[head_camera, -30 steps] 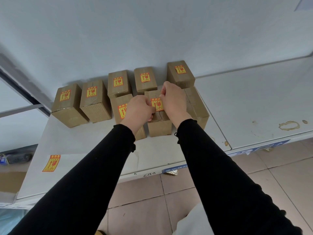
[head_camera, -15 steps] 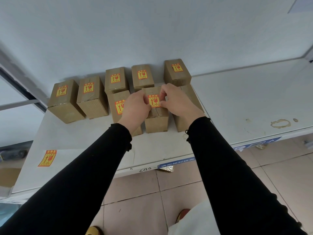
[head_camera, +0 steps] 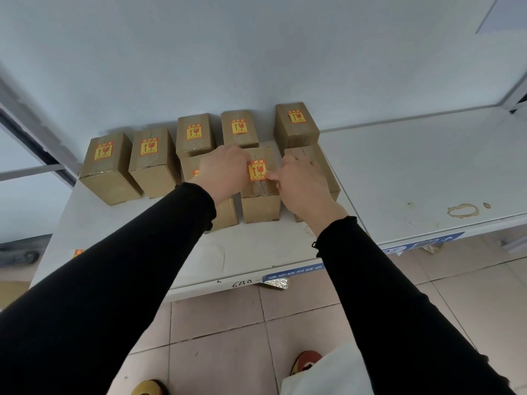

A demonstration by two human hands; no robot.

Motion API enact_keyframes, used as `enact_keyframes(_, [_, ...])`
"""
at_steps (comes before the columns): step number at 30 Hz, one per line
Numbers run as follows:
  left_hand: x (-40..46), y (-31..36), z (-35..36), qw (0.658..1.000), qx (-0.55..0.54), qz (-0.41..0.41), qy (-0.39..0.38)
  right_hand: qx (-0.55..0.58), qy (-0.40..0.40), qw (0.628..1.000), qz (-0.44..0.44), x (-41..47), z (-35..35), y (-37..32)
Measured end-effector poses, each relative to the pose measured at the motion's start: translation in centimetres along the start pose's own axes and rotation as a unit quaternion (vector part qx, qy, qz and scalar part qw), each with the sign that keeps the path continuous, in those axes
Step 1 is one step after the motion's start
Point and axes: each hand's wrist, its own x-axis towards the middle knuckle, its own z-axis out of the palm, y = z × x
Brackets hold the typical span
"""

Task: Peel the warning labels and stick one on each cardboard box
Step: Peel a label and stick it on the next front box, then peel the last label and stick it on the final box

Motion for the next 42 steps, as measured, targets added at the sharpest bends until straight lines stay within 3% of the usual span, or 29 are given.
enact_keyframes(7, [-0.6,-0.9,-0.4,0.998,-0.028,0.049,0.001,-0.037,0.008,0.999,0.024,-1.1,-0.4,-1.0])
enact_keyframes(12, [-4.1,-3.5,-1.5,0.989,-0.140,-0.013,0.050,-0.008,0.070,0.996,0.046,-1.5,-1.3,-2.2])
enact_keyframes(21, [-16.3,-15.1,-0.7,0.972,-0.177,-0.126,0.089,0.092,0.186,0.972,-0.106,-2.4,-0.7,-12.6])
enact_keyframes(26, [-20.2,-21.0,2.3,0.963,-0.172,-0.202,0.053,0.166,0.097,0.965,-0.178,-2.5,2.0,-19.2])
enact_keyframes(33, [-22.4,-26.6,6.8,0.943,-0.194,-0.271,-0.005,0.272,-0.022,0.952,-0.137,-1.7,6.2,-26.1])
enact_keyframes(38, [-22.0,-28.1,9.0,0.923,-0.199,-0.328,-0.041,0.282,-0.078,0.945,-0.143,-1.4,8.8,-29.9])
enact_keyframes(42, [-21.0,-27.8,9.7,0.929,-0.182,-0.319,-0.050,0.249,-0.110,0.949,-0.160,-1.2,10.6,-31.6])
